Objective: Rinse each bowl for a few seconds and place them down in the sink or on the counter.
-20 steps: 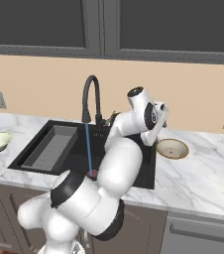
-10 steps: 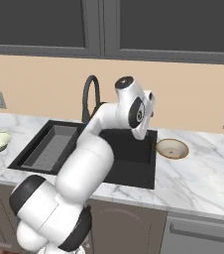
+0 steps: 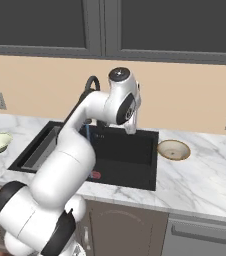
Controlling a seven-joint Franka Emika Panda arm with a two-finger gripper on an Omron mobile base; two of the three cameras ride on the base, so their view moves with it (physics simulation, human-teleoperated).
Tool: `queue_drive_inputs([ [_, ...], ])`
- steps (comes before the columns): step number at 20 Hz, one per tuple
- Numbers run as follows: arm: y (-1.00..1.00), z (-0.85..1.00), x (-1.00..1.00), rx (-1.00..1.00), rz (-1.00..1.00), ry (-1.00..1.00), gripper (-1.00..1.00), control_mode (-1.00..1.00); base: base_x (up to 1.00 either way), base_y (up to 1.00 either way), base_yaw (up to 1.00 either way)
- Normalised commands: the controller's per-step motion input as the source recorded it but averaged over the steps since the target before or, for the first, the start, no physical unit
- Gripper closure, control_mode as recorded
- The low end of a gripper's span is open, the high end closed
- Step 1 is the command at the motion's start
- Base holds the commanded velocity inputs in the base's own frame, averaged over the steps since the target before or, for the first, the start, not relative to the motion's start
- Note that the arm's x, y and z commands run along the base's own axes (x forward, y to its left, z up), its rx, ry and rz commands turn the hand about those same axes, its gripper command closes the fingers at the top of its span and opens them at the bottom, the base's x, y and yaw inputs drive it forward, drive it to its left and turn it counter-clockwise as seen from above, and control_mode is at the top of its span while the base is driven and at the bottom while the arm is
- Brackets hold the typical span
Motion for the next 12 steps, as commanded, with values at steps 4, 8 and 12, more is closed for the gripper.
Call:
queue_drive_inputs([
  [4, 0.67, 0.18, -0.08, 0.06, 0.22, -0.02, -1.0, -1.0, 0.0, 0.0, 0.0],
  [8, 0.83, 0.02, -0.09, 0.05, 0.19, -0.05, -1.0, -1.0, 0.0, 0.0, 0.0],
  [12, 0.86, 0.0, -0.12, 0.04, 0.18, -0.04, -1.0, -1.0, 0.0, 0.0, 0.0],
])
